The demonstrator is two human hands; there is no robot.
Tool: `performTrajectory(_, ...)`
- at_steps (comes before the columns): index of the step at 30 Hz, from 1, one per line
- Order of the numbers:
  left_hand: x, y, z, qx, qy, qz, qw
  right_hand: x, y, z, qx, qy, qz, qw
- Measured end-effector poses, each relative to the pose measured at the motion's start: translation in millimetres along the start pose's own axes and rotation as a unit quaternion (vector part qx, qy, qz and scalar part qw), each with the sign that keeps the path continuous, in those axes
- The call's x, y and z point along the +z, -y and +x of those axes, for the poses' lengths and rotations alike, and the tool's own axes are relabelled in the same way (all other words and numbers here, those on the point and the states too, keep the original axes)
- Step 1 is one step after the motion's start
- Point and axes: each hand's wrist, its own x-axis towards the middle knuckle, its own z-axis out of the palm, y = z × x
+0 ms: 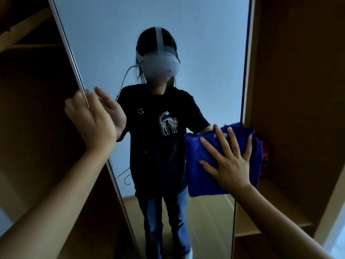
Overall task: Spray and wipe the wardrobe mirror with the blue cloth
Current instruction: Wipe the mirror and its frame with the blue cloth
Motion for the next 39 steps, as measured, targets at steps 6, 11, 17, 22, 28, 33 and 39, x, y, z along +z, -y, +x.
performTrajectory(6, 3, -5, -4, -0.015, -0.020, 0.013, 1.000, -80, -16, 155, 0.024, -0.081, 0.026, 0.996)
performTrajectory(11, 2, -8, -6, -0.006, -0.022, 0.002, 1.000, -112, -14, 218, 0.085, -0.125, 0.038, 0.988)
performTrajectory(17, 0, -10, -4, -0.010, -0.029, 0.006, 1.000, -62, 11, 124, 0.031, -0.074, 0.039, 0.996)
performTrajectory(22, -3, -17, -4, -0.015, -0.036, -0.011, 0.999, -10, 52, 33, -0.103, -0.027, 0.004, 0.994)
performTrajectory(28, -18, -22, -4, -0.034, 0.008, -0.085, 0.996, -18, 117, 61, -0.170, -0.003, 0.005, 0.985)
performTrajectory(33, -34, -11, 11, -0.075, 0.113, -0.138, 0.981, -76, 144, 176, -0.129, -0.045, 0.021, 0.990)
performTrajectory(39, -30, -7, 13, -0.052, 0.091, -0.143, 0.984, -116, 88, 238, -0.010, -0.108, 0.047, 0.993)
